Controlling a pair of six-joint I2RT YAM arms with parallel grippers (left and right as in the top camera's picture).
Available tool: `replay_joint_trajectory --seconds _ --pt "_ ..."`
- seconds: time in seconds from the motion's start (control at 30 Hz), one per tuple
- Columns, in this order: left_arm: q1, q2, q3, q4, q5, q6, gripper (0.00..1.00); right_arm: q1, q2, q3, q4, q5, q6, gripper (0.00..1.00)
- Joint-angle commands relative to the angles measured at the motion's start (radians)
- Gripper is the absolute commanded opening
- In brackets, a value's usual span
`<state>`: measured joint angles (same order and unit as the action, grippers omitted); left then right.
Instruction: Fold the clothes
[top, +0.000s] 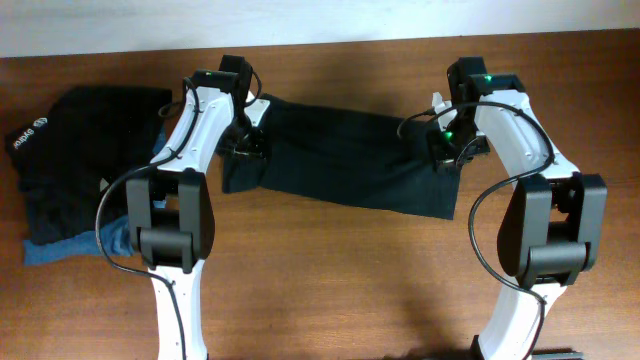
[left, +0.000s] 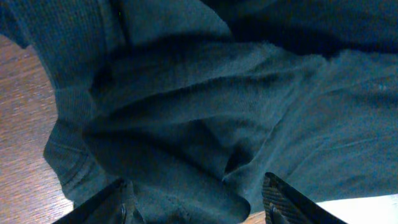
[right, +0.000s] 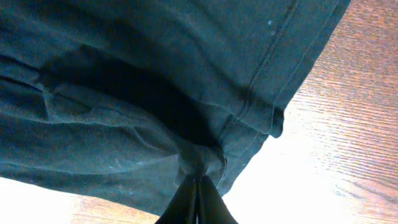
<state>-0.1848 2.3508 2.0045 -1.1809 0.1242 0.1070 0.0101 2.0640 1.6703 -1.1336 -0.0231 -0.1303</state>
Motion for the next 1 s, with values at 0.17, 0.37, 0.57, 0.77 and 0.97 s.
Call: replay_joint_trajectory --seconds 0.17,0.37,0.57,0.77,0.97 --pt "-0.005 0.006 -0.007 0.002 0.011 -0.006 0.09 0.002 -0.026 0.017 -0.004 0.009 0.008 0.04" --pt "-0.002 -0.012 0.056 -0.04 -0.006 -0.006 0.02 0.002 -0.039 0.019 -0.003 0.009 0.008 0.04" --pt "-0.002 -0.07 0.237 -0.13 -0.113 -0.005 0.02 0.002 -0.117 0.079 -0.029 0.009 0.008 0.04" --pt "-0.002 -0.106 0.463 -0.225 -0.132 0.0 0.01 0.001 -0.197 0.196 -0.11 0.01 0.008 0.04" --pt "0.011 -0.113 0.668 -0.333 -0.132 0.002 0.01 -0.02 -0.253 0.323 -0.203 0.018 0.008 0.04"
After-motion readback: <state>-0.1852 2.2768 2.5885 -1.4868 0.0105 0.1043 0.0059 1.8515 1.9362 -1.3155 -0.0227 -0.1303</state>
